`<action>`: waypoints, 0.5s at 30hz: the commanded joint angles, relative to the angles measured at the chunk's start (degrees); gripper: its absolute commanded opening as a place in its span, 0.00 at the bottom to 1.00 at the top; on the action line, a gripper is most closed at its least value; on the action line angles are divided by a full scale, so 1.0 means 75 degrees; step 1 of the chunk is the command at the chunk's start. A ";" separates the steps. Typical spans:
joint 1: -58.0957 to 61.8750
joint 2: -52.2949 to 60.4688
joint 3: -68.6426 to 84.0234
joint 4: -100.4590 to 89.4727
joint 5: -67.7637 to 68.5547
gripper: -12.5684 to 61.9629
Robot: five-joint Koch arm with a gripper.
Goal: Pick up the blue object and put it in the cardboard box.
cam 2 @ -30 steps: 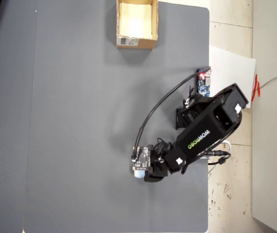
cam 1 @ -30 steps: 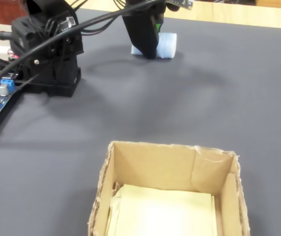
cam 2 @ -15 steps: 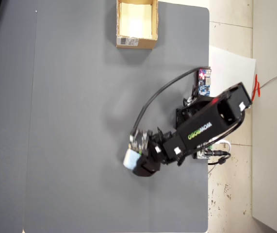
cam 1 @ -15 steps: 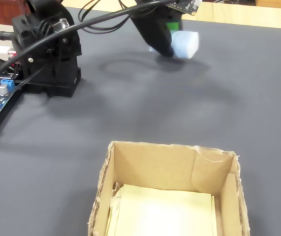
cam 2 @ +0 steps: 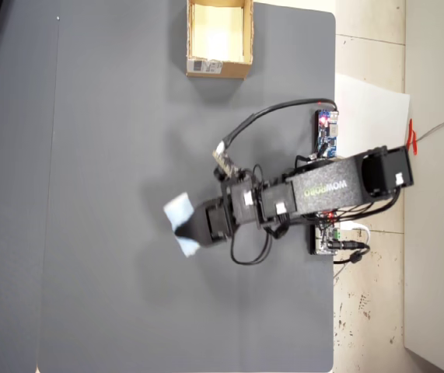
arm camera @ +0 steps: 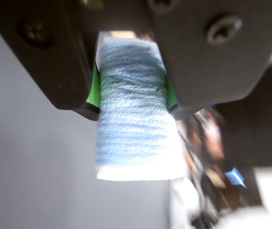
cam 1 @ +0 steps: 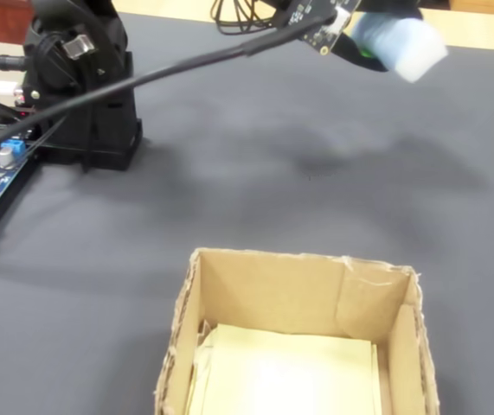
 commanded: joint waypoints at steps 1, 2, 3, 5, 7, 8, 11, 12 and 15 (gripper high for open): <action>0.0504 0.0281 -0.0434 -0.1055 -0.0480 0.23; 0.0715 0.0281 -0.0457 -0.1184 -0.0586 0.23; 0.0949 0.0281 -0.0480 -0.1301 -0.0691 0.23; 0.1863 0.0246 -0.0551 -0.1723 -0.1078 0.23; 0.2695 0.0234 -0.0727 -0.1793 -0.1418 0.23; 0.3305 0.0152 -0.0926 -0.1793 -0.1676 0.23; 0.5238 0.0047 -0.1512 -0.1254 -0.2004 0.23; 0.5672 -0.0012 -0.1828 -0.0820 -0.2227 0.23; 0.6715 -0.0504 -0.2613 0.0352 -0.2613 0.23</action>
